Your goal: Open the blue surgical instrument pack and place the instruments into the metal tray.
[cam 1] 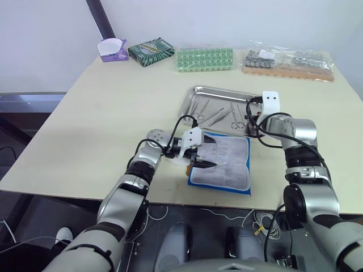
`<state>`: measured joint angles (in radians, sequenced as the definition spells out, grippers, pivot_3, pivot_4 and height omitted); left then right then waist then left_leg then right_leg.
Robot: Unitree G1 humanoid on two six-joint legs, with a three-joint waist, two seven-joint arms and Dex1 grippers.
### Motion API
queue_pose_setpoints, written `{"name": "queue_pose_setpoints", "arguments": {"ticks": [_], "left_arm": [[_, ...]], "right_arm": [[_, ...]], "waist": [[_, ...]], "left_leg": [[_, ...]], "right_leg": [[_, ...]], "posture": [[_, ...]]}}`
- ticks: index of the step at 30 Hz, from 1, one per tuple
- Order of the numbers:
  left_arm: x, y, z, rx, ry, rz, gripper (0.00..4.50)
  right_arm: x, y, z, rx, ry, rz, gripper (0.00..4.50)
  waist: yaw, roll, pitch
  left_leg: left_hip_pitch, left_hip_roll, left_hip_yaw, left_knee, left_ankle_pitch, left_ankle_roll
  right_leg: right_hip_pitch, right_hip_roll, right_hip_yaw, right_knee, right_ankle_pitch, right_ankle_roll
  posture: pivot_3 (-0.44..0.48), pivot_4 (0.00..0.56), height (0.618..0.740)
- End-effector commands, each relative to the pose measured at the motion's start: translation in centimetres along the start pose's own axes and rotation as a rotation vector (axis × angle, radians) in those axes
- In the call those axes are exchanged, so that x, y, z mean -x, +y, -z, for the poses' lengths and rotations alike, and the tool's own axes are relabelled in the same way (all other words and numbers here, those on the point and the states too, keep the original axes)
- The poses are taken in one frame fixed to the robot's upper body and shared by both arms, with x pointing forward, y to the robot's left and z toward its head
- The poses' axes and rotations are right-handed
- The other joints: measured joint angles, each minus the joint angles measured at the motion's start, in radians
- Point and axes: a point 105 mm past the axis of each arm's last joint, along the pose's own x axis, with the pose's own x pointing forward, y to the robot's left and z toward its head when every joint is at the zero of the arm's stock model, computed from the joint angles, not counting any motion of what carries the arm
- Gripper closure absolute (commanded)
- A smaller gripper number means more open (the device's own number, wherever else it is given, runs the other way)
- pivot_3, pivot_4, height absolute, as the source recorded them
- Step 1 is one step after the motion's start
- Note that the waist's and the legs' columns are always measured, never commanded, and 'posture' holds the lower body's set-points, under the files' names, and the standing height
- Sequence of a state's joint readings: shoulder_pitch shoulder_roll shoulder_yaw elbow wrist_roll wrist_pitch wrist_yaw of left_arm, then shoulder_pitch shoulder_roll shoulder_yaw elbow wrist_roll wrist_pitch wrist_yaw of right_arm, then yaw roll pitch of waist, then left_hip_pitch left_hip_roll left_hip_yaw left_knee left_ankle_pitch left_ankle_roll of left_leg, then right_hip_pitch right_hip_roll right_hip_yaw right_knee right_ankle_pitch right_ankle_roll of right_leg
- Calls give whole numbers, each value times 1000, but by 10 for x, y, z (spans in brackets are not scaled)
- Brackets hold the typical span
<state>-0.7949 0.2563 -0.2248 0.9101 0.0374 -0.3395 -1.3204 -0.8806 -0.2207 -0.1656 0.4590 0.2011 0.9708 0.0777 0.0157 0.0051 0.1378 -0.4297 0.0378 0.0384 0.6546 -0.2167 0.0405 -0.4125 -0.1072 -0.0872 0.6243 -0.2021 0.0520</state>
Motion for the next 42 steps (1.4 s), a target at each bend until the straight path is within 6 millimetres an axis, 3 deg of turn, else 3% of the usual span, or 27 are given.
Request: {"name": "queue_pose_setpoints", "arguments": {"ticks": [1,6,7,11,15,17,21,25,27,29,34,38,42], "left_arm": [[-14,-27,34,125,77,63,0],[-13,-26,33,122,70,55,0],[-12,-26,32,125,60,50,0],[-6,-21,24,132,2,15,0],[3,-14,5,171,-128,-46,0],[11,-10,-10,171,-209,-91,0],[32,-2,-42,181,-380,-197,0],[50,8,-67,241,-480,-314,0],[57,11,-72,278,-501,-375,0],[68,6,-76,354,-514,-371,0],[89,-6,-75,387,-476,-390,0],[127,-25,-51,439,-369,-452,0],[153,-38,-33,479,-290,-512,0]], "right_arm": [[5,7,-18,1,-60,-25,4048],[11,8,-24,24,-96,-50,2009],[14,10,-27,38,-112,-66,1789],[33,21,-36,105,-219,-174,1789],[57,28,-40,200,-345,-265,1789],[80,40,-46,191,-507,-421,1789],[118,47,-29,274,-573,-626,1789],[135,47,-14,338,-556,-727,1789],[138,44,-8,370,-550,-742,806],[145,39,0,408,-535,-776,129],[156,26,11,459,-521,-805,129],[177,-6,33,537,-455,-789,129],[194,-27,49,555,-420,-743,129]], "waist": [[0,0,0],[0,0,0],[0,0,0],[-1,1,0],[-3,1,1],[-6,1,2],[-6,0,10],[-4,-6,25],[-5,-9,29],[-5,-9,29],[-5,-11,33],[-1,-12,35],[1,-13,38]], "left_leg": [[0,0,0,0,0,0],[0,0,0,0,0,0],[0,0,0,0,0,0],[0,0,-3,0,0,0],[-1,0,-3,-1,0,0],[-2,0,-3,-2,0,0],[-3,1,-2,-5,0,0],[-3,1,-2,-3,0,0],[-3,2,-3,-3,0,0],[-3,2,-2,-3,0,-1],[-3,2,-1,-4,0,-1],[-3,2,0,-3,0,-1],[-3,2,1,-4,-1,-2]], "right_leg": [[0,0,0,0,0,0],[0,0,0,0,0,0],[0,0,0,0,0,0],[0,0,0,0,0,0],[-1,0,1,0,0,0],[-2,0,1,-1,0,0],[-4,2,2,-1,0,3],[-5,2,2,-1,0,3],[-5,3,1,-1,0,3],[-5,3,2,-1,0,3],[-5,3,2,-1,0,2],[-5,3,2,-1,-1,2],[-5,2,2,-2,-3,-1]], "posture": [[0,150,740],[0,150,740],[0,150,740],[0,150,740],[0,150,740],[0,150,740],[0,150,740],[0,150,740],[0,150,740],[0,150,740],[0,150,740],[0,150,740],[0,150,740]]}}
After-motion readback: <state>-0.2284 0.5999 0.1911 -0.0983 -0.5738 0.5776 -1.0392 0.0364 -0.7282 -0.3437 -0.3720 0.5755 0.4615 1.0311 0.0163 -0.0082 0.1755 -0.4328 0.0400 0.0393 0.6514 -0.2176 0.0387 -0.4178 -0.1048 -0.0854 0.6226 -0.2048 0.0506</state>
